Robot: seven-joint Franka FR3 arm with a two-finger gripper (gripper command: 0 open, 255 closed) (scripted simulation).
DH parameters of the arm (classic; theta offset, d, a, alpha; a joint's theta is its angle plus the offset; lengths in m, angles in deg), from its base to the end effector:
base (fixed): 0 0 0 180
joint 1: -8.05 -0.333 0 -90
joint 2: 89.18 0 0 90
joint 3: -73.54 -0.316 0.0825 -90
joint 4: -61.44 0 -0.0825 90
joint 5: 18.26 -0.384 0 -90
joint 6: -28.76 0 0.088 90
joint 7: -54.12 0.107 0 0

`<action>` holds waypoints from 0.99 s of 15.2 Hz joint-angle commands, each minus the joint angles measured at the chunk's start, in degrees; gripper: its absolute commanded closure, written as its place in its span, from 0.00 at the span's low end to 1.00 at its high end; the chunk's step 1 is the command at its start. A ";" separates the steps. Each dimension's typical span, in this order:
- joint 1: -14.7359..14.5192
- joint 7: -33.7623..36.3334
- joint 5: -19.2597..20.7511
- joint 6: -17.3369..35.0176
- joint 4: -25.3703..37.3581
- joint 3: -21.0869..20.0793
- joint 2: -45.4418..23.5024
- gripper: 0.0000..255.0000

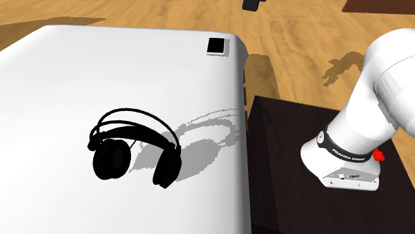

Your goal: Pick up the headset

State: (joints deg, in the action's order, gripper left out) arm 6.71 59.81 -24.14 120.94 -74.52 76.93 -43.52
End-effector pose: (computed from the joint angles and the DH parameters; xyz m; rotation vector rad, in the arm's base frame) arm 0.3077 -0.0058 0.5898 -2.9899 0.1800 -0.0389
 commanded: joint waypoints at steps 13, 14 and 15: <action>-5.88 3.53 -2.05 17.41 2.93 -11.05 -16.44 0.00; -6.22 3.92 -1.90 18.69 3.57 -11.96 -18.06 0.00; -6.55 4.34 -1.68 19.92 4.26 -12.87 -19.70 0.00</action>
State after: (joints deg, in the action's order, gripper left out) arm 0.57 63.63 -25.94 139.46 -70.82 65.09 -61.66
